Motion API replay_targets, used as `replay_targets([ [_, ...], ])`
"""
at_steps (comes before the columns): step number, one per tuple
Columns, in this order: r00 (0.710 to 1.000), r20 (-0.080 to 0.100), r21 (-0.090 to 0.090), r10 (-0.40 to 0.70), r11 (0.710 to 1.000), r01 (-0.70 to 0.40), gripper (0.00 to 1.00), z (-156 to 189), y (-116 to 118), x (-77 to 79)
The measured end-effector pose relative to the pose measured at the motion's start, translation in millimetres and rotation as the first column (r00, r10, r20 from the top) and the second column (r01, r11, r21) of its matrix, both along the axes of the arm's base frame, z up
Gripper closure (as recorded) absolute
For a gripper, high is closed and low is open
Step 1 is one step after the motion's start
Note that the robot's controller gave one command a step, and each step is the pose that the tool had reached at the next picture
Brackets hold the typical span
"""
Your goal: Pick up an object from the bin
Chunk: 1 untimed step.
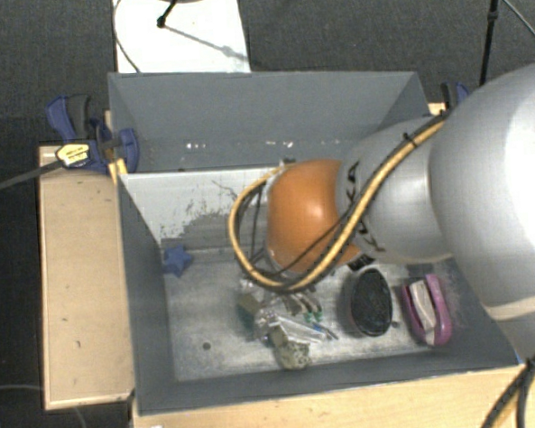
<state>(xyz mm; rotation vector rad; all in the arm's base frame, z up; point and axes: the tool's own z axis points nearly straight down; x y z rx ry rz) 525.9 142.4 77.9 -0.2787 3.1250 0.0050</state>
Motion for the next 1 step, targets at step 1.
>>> replay_targets([
  [1, 1.000, 0.008, 0.000, -0.002, 1.000, 0.002, 1.00, 123.2, 15.1, 23.4],
])
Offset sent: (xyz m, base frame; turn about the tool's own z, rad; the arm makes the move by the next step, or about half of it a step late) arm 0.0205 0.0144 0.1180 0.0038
